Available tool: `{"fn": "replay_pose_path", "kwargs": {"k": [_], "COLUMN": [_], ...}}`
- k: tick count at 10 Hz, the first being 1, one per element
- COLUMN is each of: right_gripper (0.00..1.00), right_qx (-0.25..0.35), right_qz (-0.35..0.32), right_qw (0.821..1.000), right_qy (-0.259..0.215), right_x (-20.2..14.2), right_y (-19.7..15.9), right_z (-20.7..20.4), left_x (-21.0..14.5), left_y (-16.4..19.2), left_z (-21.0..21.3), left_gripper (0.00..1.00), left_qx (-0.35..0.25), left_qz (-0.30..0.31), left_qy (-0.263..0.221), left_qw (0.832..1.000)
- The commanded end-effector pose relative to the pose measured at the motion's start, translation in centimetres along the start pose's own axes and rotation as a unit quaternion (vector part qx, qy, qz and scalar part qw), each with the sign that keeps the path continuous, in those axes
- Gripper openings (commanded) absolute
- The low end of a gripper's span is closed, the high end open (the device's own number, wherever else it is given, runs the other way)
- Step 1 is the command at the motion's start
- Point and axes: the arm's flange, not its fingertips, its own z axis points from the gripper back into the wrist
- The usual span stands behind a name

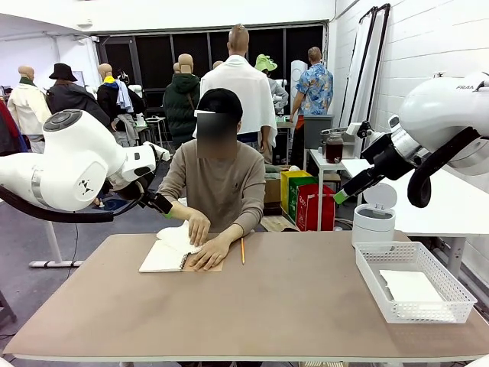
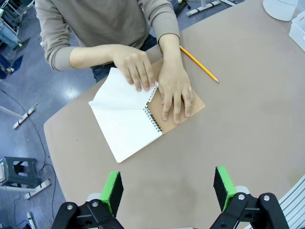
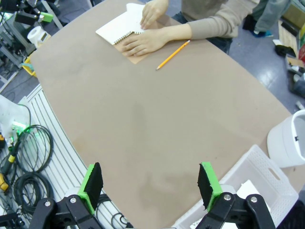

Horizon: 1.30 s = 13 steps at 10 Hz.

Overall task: Sort the paper based on its condition.
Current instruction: If a person hands you a paper, place it in the Organizing basket , and if it's crumpled, put it in the Trash can.

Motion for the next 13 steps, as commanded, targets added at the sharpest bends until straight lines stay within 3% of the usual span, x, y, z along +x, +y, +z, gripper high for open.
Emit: {"fn": "replay_pose_path", "kwargs": {"k": [1, 13], "right_gripper": [1.00, 1.00], "right_qx": [0.000, 0.000], "right_qz": [0.001, 0.001], "right_qw": [1.000, 1.000], "right_qy": [0.000, 0.000], "right_x": [0.08, 0.08], "right_y": [0.05, 0.05], "right_z": [-0.03, -0.03], "left_x": [-0.02, -0.02], "left_y": [0.06, 0.06], "left_z": [0.00, 0.00], "left_gripper": [1.00, 1.00], "left_qx": [0.000, 0.000], "left_qz": [-0.002, -0.002], "left_qy": [0.000, 0.000], "left_qw": [1.000, 1.000]}}
